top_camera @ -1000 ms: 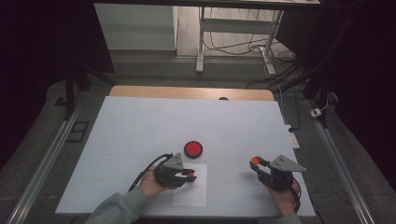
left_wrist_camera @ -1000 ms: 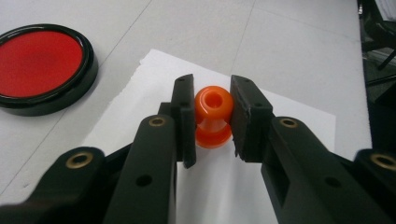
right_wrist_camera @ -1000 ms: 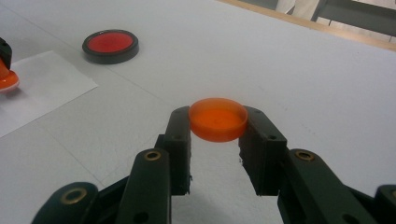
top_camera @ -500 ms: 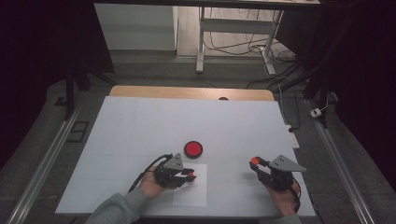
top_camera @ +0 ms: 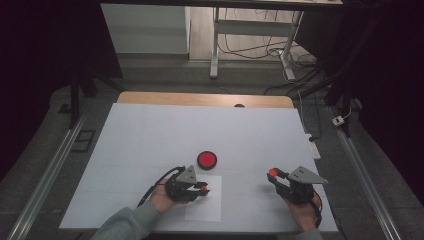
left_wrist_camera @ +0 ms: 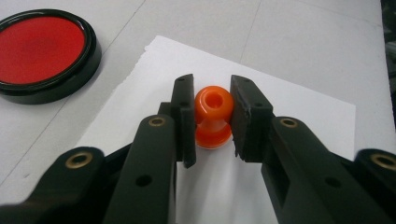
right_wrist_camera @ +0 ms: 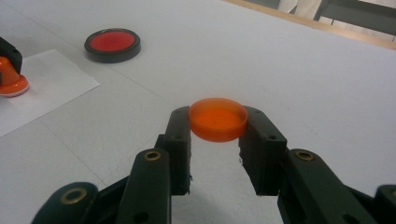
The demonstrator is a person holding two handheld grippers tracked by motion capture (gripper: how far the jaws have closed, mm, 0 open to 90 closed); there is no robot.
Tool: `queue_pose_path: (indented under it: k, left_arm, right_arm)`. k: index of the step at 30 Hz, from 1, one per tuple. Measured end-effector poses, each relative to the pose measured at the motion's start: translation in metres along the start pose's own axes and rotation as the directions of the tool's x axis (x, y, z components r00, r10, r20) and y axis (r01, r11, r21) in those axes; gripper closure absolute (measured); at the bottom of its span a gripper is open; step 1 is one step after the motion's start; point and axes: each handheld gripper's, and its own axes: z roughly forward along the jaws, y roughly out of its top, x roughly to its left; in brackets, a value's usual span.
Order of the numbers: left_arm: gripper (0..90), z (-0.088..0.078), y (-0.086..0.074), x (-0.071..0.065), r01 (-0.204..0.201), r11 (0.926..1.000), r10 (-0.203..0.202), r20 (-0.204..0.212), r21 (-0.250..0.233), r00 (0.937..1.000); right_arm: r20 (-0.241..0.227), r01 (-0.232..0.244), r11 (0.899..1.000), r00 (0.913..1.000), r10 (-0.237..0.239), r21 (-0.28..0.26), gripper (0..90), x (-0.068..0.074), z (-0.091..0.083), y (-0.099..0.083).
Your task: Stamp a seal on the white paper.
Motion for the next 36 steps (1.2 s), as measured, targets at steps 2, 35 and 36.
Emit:
queue_pose_path:
  k: [2, 35, 36]
  left_arm:
    - [71.9, 0.0003, -0.0011, -0.0015, -0.013, 0.9999, 0.013, -0.008, -0.001, 0.9999]
    - [72.7, 0.002, -0.0057, -0.0083, -0.062, 0.9978, 0.061, -0.052, -0.022, 0.9968]
    - [72.7, 0.002, -0.0058, -0.0081, -0.06, 0.9979, 0.059, -0.051, -0.022, 0.9969]
  right_arm:
    - [0.0, 0.0, 1.0, 1.0, 0.0, -0.001, 64.6, -0.0001, -0.0003, 0.0]
    - [0.0, 0.002, 1.0, 1.0, -0.002, 0.002, 64.5, 0.0019, -0.0009, 0.0003]
    - [0.001, 0.003, 1.0, 1.0, -0.003, 0.003, 64.6, 0.0019, -0.0009, 0.0003]
